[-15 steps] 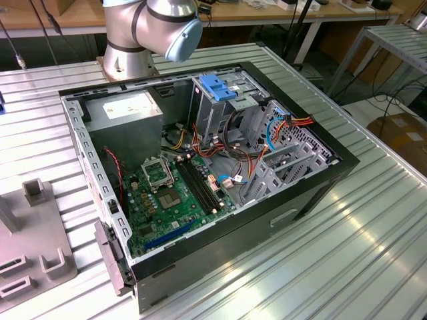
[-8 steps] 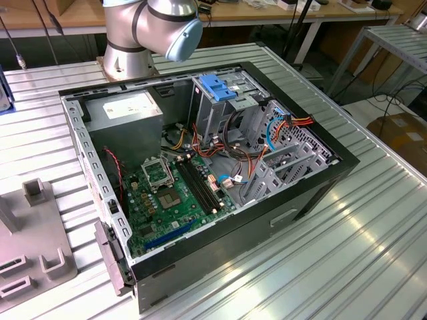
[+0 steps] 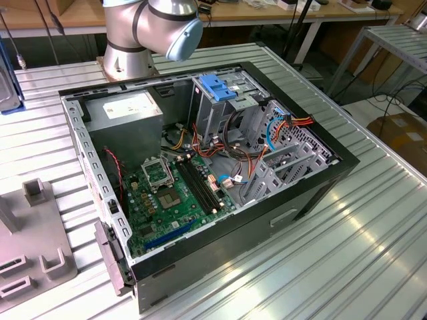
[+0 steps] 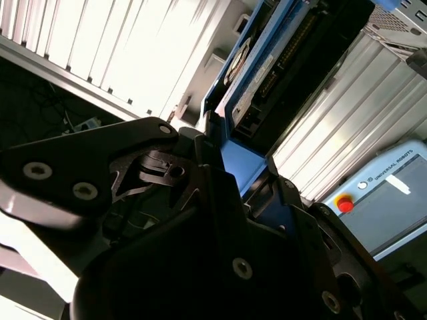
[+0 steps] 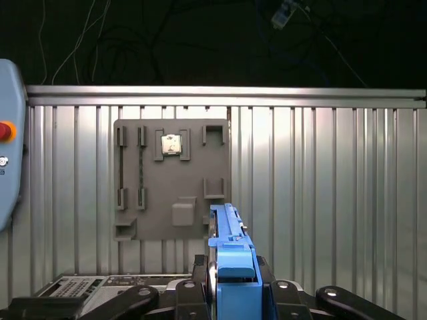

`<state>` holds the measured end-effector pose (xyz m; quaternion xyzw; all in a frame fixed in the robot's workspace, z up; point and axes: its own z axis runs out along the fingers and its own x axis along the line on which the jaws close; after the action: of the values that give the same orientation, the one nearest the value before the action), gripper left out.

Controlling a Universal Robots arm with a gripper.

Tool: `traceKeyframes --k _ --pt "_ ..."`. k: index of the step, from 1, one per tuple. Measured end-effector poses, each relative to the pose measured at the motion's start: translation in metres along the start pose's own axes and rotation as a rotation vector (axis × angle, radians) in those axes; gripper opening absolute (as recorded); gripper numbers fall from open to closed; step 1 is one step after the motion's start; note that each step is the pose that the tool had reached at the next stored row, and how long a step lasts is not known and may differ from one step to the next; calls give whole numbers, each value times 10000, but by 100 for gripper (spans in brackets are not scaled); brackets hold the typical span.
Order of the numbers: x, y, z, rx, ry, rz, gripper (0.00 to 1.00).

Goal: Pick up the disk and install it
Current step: 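Pick up the disk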

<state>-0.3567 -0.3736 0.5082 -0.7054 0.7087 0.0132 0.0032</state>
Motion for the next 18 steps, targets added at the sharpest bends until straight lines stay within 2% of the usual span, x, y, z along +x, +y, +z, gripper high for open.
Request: traceKeyframes --k 12,18 --pt "1 -164 -2 0 0 0 37" --pt "87 -211 -1 0 0 1 37"
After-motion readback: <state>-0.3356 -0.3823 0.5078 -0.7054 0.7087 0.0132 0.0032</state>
